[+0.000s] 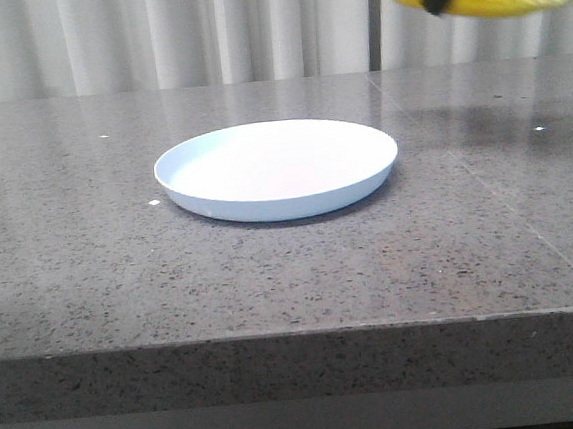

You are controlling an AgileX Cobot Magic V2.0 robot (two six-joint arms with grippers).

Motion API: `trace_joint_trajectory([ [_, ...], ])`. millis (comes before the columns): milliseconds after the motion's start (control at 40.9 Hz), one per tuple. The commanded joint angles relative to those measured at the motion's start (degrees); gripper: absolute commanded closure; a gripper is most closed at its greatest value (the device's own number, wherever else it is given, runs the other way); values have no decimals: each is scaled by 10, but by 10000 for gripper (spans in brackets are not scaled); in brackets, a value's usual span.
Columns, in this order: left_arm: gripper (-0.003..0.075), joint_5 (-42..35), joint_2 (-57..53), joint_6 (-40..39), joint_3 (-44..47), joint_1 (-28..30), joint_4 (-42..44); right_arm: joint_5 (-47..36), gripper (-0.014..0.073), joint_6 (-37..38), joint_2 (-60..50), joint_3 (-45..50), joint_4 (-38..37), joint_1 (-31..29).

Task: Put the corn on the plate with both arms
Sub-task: 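Carry the corn cob with the right gripper over the white plate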

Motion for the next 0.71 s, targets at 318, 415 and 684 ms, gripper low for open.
trace_joint_trajectory([
  [318, 283, -46, -1, -6, -15, -4, 0, -33, 300, 16, -38, -21, 47, 161],
  [415, 283, -46, -1, -6, -15, -4, 0, -49, 300, 39, -15, -21, 46, 171],
  [684, 283, -46, -1, -6, -15, -4, 0, -106, 300, 51, 64, -21, 45, 171],
])
